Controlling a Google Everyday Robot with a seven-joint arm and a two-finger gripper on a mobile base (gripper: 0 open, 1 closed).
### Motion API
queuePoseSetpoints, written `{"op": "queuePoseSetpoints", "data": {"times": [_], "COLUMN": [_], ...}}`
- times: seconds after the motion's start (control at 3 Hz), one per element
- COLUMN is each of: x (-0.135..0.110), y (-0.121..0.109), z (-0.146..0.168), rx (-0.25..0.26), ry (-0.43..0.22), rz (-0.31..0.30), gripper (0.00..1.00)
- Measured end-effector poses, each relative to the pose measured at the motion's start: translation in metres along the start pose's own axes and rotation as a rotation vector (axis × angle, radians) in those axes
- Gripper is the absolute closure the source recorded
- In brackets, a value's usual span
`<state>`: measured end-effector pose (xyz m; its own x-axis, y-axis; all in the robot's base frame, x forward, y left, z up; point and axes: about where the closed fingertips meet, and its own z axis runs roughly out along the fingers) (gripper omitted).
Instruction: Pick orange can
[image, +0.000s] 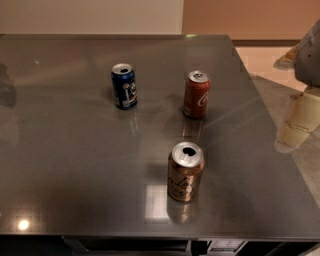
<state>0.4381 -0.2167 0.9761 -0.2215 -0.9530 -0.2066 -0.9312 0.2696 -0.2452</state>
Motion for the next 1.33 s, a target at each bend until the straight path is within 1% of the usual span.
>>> {"op": "queuePoseSetpoints", "data": {"times": [0.33, 0.67, 1.0, 1.33], "x": [0.0, -0.007, -0.023, -0.04], "y": [0.0, 0.003, 0.025, 0.053], "z": [-0.001, 0.003, 0.018, 0.035], "rx": [0.002, -0.054, -0.156, -0.23], "ry": [-0.001, -0.055, -0.158, -0.241], "rz": [0.0, -0.001, -0.035, -0.078], "gripper": [0.0, 0.0, 0.0, 0.0]}}
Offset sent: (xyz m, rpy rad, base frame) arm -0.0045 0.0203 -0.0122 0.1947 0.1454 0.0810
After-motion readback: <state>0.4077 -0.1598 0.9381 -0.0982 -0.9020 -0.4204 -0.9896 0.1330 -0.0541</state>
